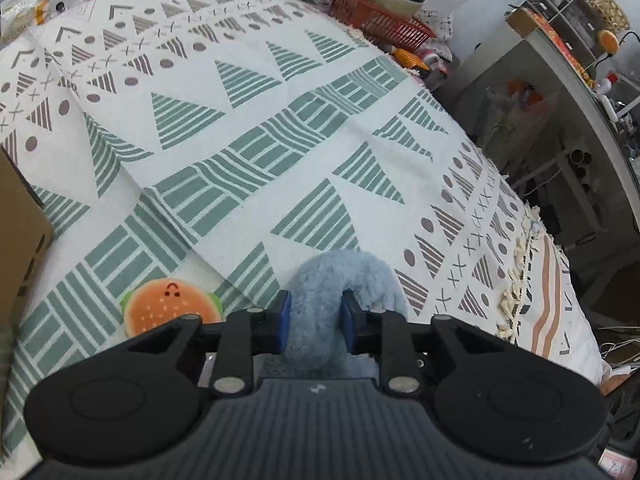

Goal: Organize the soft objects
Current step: 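Close both tools together on the grey mouse plush, then carry the grey mouse plush over the cardboard box with both tools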

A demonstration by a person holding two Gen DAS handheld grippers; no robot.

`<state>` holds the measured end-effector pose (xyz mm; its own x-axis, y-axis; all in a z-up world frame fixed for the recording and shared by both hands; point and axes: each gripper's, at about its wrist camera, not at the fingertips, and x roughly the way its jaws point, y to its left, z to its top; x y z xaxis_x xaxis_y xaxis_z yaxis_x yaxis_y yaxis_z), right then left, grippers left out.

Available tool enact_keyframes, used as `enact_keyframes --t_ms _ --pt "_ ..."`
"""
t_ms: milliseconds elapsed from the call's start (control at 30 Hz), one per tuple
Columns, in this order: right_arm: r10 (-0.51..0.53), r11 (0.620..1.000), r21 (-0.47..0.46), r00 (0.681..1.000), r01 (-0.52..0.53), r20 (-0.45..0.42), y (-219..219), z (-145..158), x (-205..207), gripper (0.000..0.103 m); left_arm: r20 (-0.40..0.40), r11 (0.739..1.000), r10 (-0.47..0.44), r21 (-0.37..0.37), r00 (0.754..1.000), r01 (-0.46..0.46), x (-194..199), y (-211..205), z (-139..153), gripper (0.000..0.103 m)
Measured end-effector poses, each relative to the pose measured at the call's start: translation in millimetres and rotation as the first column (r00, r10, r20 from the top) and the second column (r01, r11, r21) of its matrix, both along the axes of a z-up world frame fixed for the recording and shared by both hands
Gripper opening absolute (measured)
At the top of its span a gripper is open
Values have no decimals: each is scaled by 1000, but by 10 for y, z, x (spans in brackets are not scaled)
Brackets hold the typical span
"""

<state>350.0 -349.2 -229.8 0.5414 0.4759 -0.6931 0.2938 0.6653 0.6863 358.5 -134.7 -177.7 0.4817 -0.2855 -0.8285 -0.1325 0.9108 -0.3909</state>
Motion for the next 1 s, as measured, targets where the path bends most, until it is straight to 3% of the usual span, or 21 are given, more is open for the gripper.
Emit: enact_keyframes --t_ms 500,1000 --pt "53 997 -70 988 -43 144 132 547 -461 17 73 1000 -20 -11 997 20 -451 119 552 20" --pt "30 990 -139 965 7 262 341 1213 -927 17 163 998 -10 -57 987 20 -918 311 1099 20"
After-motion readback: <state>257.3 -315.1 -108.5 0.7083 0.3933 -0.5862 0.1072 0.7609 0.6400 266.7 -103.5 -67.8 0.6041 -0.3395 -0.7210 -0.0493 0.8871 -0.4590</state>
